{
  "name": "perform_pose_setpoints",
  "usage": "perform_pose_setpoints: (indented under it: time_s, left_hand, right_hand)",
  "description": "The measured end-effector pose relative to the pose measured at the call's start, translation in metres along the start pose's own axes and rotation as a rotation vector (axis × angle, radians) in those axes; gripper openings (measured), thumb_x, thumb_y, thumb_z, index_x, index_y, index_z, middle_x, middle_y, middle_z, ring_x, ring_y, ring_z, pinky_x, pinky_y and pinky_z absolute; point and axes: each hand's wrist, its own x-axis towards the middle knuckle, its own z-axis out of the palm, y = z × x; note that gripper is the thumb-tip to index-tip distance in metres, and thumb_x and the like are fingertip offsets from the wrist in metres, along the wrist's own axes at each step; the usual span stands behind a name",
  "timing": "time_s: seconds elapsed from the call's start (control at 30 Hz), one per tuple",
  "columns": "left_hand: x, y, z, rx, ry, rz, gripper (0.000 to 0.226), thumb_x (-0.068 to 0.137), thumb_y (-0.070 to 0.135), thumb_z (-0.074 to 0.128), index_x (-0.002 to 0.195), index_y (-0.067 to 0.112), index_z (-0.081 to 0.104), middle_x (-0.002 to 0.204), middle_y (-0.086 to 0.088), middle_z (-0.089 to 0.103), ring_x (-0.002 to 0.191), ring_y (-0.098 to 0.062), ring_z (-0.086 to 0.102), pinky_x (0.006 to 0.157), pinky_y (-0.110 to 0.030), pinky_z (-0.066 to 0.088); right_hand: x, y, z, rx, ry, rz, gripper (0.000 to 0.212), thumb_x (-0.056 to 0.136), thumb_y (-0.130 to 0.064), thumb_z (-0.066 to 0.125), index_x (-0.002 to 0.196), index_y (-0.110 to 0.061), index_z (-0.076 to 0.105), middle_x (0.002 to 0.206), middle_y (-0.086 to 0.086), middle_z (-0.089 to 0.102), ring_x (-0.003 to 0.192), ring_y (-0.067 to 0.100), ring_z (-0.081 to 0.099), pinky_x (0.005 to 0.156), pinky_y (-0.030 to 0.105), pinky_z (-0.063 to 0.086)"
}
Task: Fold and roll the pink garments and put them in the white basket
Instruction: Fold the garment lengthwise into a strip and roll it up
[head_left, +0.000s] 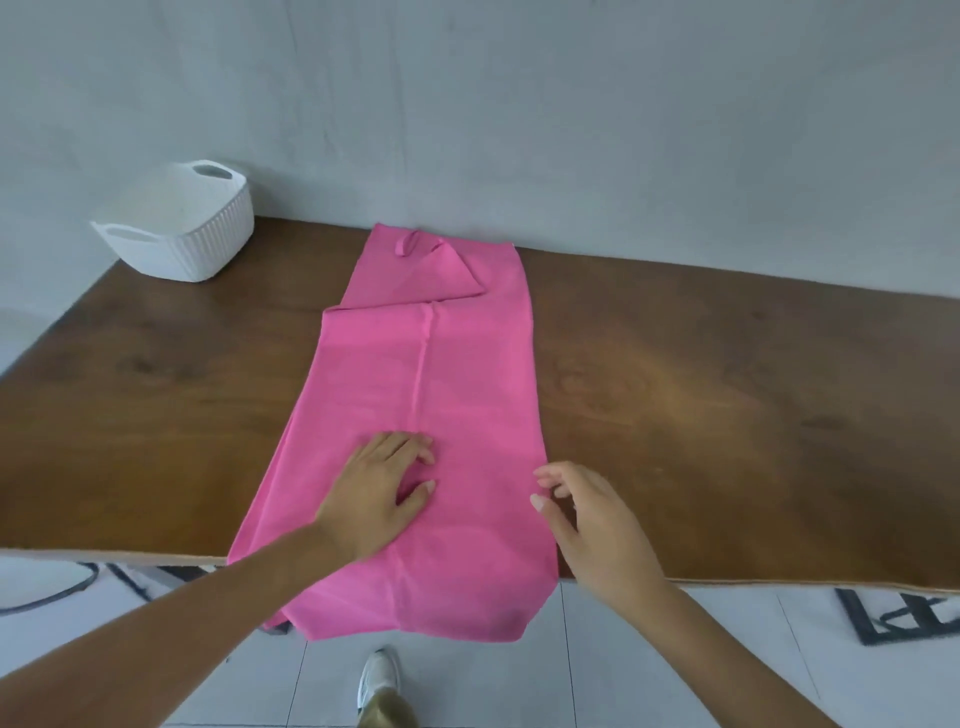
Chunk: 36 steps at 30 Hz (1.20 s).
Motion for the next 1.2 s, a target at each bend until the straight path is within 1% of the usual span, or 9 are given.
perform_pose_setpoints:
  time_s: [0.1,0.2,0.33,0.4,0.53,0.7,0.9,1.07,1.2]
  left_hand:
    - [0.013,-0.009,-0.01,-0.108,0.019,-0.023,0.011,0.092,0.02,0.066,0.1,0.027,0.064,0.112,0.015,0.065,0.102,-0.002,0.057,0.092,-0.024,0.047]
    - [0.035,-0.021,-0.023,-0.158,0.001,-0.017,0.012,0.094,0.017,0.063,0.101,0.027,0.064,0.096,0.015,0.063,0.082,0.002,0.056,0.075,-0.025,0.051]
    - [0.074,-0.041,-0.039,-0.094,0.073,0.045,0.023,0.093,0.033,0.049,0.107,0.024,0.064,0.108,0.01,0.063,0.103,-0.009,0.054,0.091,-0.025,0.046]
    - [0.098,-0.05,-0.046,-0.043,0.12,0.058,0.022,0.094,0.026,0.056,0.111,0.019,0.066,0.113,0.004,0.064,0.11,-0.015,0.052,0.097,-0.026,0.042]
    - [0.15,-0.061,-0.055,0.053,0.106,0.066,0.035,0.094,0.031,0.054,0.122,0.015,0.066,0.124,-0.004,0.061,0.119,-0.025,0.053,0.107,-0.04,0.043]
    - [0.206,-0.056,-0.05,0.203,-0.101,-0.012,0.052,0.102,0.05,0.048,0.147,0.023,0.05,0.152,-0.004,0.04,0.142,-0.027,0.032,0.116,-0.042,0.027]
    - [0.247,-0.052,-0.039,0.352,-0.318,-0.052,0.063,0.102,0.062,0.031,0.152,0.025,0.042,0.159,-0.004,0.034,0.146,-0.028,0.026,0.119,-0.046,0.021]
    - [0.26,-0.056,-0.03,0.297,-0.334,-0.118,0.059,0.103,0.06,0.034,0.141,0.019,0.054,0.145,-0.003,0.05,0.134,-0.028,0.043,0.112,-0.044,0.032]
    - [0.258,-0.064,-0.029,0.029,-0.107,-0.107,0.031,0.102,0.04,0.053,0.099,0.015,0.071,0.099,-0.004,0.067,0.093,-0.025,0.061,0.088,-0.041,0.05]
  right_hand:
    - [0.03,-0.011,0.0,-0.06,-0.027,-0.015,0.027,0.102,-0.044,0.05,0.128,-0.035,0.055,0.117,-0.026,0.056,0.111,-0.006,0.05,0.09,0.018,0.046]
    - [0.058,-0.017,0.002,-0.105,-0.038,-0.015,0.031,0.102,-0.046,0.048,0.131,-0.035,0.054,0.12,-0.025,0.054,0.111,-0.008,0.05,0.091,0.014,0.043]
    - [0.087,-0.022,0.007,-0.14,-0.035,0.006,0.035,0.102,-0.049,0.046,0.133,-0.035,0.053,0.122,-0.026,0.052,0.113,-0.008,0.049,0.091,0.013,0.041]
    - [0.098,-0.023,0.01,-0.143,-0.029,0.028,0.037,0.102,-0.052,0.044,0.135,-0.038,0.05,0.123,-0.028,0.052,0.115,-0.008,0.05,0.091,0.014,0.042]
    - [0.113,-0.023,0.019,-0.114,-0.007,0.064,0.034,0.102,-0.048,0.048,0.134,-0.039,0.048,0.117,-0.026,0.056,0.112,-0.006,0.051,0.091,0.017,0.045]
    - [0.127,-0.017,0.022,-0.089,-0.007,0.097,0.034,0.102,-0.046,0.049,0.134,-0.039,0.048,0.118,-0.027,0.056,0.112,-0.01,0.05,0.09,0.014,0.042]
    - [0.144,-0.004,0.009,-0.082,-0.002,0.111,0.033,0.101,-0.046,0.048,0.134,-0.04,0.049,0.119,-0.026,0.057,0.113,-0.01,0.049,0.094,0.017,0.044]
    - [0.165,0.007,-0.006,-0.114,-0.015,0.119,0.03,0.102,-0.043,0.05,0.132,-0.041,0.049,0.118,-0.028,0.055,0.111,-0.011,0.048,0.09,0.015,0.045]
    - [0.192,0.011,-0.02,-0.147,-0.015,0.087,0.027,0.101,-0.042,0.052,0.129,-0.04,0.051,0.117,-0.026,0.057,0.108,-0.011,0.05,0.084,0.012,0.043]
